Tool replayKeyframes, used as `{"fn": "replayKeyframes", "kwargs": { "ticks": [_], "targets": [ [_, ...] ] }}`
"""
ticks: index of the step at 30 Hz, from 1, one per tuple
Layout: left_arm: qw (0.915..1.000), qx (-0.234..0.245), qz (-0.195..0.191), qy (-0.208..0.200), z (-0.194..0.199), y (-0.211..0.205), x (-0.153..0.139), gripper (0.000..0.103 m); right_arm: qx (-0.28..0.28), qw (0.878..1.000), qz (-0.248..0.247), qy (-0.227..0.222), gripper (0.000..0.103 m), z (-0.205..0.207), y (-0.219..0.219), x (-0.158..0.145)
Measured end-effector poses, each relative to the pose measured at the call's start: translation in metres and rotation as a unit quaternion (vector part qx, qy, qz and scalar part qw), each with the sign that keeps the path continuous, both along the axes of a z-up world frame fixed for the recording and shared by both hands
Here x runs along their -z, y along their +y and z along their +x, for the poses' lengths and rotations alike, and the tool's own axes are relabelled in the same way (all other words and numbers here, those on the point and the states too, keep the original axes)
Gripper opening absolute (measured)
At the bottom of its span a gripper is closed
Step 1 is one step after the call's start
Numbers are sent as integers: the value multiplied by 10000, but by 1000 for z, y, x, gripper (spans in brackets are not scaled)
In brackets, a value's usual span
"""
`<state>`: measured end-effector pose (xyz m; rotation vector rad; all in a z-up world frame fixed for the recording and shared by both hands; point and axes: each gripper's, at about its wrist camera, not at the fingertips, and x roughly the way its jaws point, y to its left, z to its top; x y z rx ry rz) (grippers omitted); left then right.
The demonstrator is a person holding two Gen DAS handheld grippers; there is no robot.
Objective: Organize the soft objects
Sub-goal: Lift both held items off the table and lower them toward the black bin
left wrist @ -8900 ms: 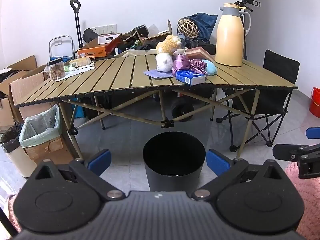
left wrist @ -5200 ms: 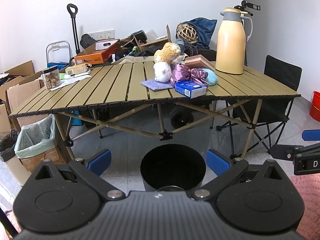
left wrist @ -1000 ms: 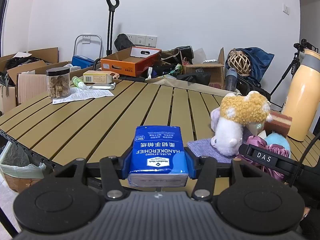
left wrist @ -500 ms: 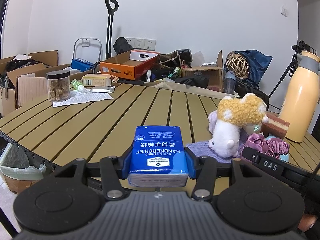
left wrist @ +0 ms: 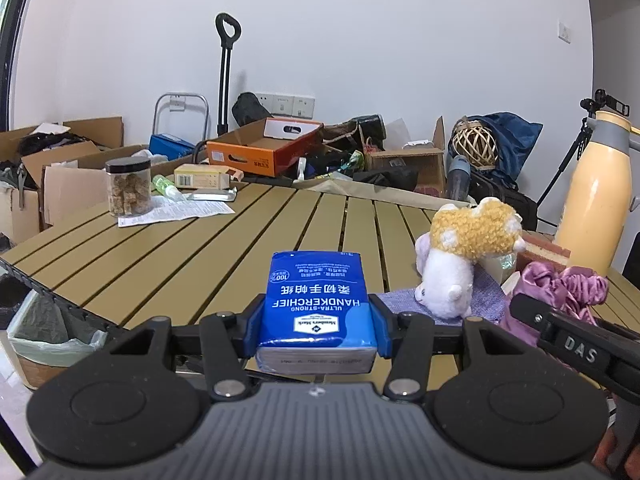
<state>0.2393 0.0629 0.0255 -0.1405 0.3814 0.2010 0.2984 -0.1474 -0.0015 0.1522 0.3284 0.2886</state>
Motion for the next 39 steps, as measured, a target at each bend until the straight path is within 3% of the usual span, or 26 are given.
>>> {"fn": "replayKeyframes", "kwargs": {
  "ticks": [20,39],
  "targets": [
    [10000,41,86,-28,-51,-11,8,53,-307,9993,-208,107,48,-76,-18,11],
    [9969,237,446,607,-87,-16,54,53,-511,9923,-597,954,48,-117,-30,58]
  ]
}}
